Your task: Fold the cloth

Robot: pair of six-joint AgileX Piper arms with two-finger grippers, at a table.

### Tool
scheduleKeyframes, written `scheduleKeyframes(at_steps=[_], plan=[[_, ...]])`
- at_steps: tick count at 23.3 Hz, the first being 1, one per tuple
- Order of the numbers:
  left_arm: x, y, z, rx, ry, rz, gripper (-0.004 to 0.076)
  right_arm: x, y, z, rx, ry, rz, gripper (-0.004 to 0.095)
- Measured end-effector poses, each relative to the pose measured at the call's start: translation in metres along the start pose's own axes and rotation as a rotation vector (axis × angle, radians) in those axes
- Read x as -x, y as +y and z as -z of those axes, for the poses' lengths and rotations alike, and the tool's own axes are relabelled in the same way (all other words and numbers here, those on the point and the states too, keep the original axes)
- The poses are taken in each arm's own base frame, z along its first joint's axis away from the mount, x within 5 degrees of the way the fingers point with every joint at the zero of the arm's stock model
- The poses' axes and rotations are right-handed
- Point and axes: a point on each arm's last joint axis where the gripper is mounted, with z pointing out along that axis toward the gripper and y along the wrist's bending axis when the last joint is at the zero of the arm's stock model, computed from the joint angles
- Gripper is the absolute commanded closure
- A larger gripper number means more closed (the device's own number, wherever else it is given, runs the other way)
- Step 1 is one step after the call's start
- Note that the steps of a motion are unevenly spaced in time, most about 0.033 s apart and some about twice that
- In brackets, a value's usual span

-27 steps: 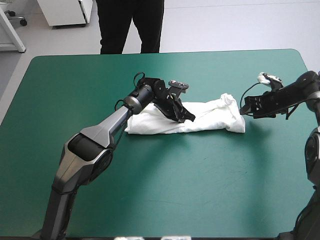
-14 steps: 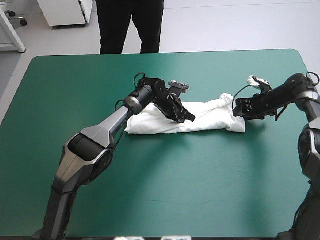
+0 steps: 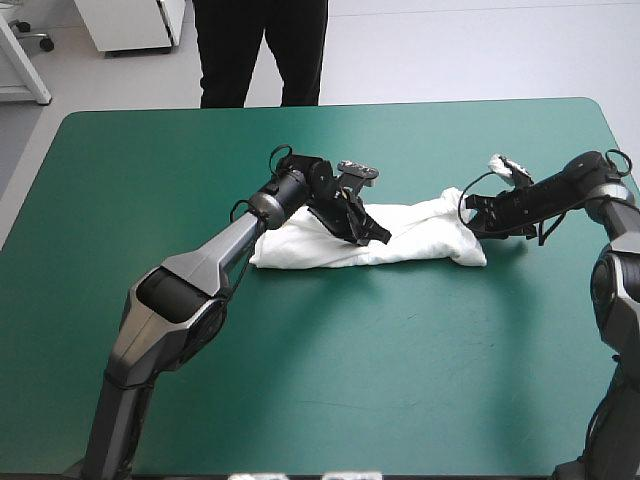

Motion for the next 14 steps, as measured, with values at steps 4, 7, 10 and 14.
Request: scheduleKeyframes(at_steps=[4,7,10,14], plan=[[-0.001,0.000,0.001,-0.001,0.010,0.007,0.0733,0.016,0.023,0.026,0.023,-0.100,0.021,0.0925],[-0.001,0.000,0.001,-0.001,0.014,0.016,0.0733,0.020,0.049,0.058,0.015,-0.183,0.067,0.0925],[-0.001,0.000,0.001,-0.001,0.015,0.018,0.0733,0.015,0.072,0.083,0.019,-0.229,0.105,0.0925],[-0.001,0.000,0.001,-0.001,0.015,0.020,0.0733,0.009,0.084,0.096,0.020,-0.247,0.129,0.0925]])
